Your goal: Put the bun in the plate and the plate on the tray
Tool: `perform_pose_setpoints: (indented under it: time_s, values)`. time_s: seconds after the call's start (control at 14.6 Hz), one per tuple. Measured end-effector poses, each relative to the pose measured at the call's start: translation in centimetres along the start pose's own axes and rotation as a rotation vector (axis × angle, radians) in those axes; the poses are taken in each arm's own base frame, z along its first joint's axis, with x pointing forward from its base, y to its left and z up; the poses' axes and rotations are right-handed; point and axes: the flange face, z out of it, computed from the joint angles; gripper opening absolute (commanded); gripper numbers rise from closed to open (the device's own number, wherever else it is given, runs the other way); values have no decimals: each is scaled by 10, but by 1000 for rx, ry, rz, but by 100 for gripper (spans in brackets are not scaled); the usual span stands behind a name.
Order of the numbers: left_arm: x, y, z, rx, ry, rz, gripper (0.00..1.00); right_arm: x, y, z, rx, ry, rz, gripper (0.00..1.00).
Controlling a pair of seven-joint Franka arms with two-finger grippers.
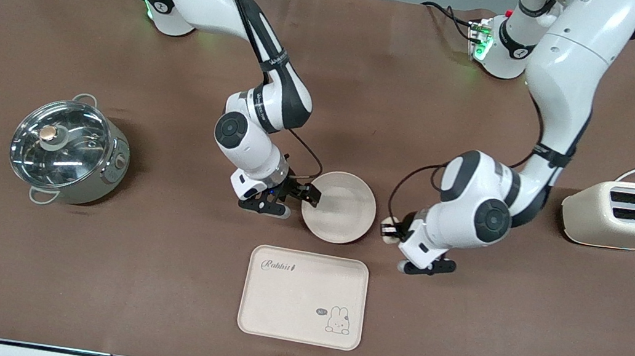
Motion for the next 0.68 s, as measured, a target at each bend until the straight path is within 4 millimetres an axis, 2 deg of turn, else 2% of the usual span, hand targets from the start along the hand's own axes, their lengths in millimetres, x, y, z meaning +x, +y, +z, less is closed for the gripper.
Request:
perform_pose_setpoints:
  time_s: [0.14,0.21,0.27,0.41,0.48,0.62,0.68]
  values:
    - [-14,18,33,-24,5,-41,27,-2,-2,3,0,6,-7,89]
    - [-21,26,52,-32,14,-62,56,-3,-2,5,-1,7,-9,86]
    - [-28,34,68,-38,22,-77,100,-4,-1,8,-4,6,-9,80]
    - [-40,45,89,-48,35,-93,100,-4,3,14,-10,8,-8,66]
    - [-41,48,91,-53,41,-91,100,-4,4,17,-12,13,-8,49]
    - [-34,50,81,-66,56,-93,100,-5,7,23,-17,16,-7,15]
    - [-30,50,76,-71,64,-96,100,-6,8,25,-19,14,-8,4]
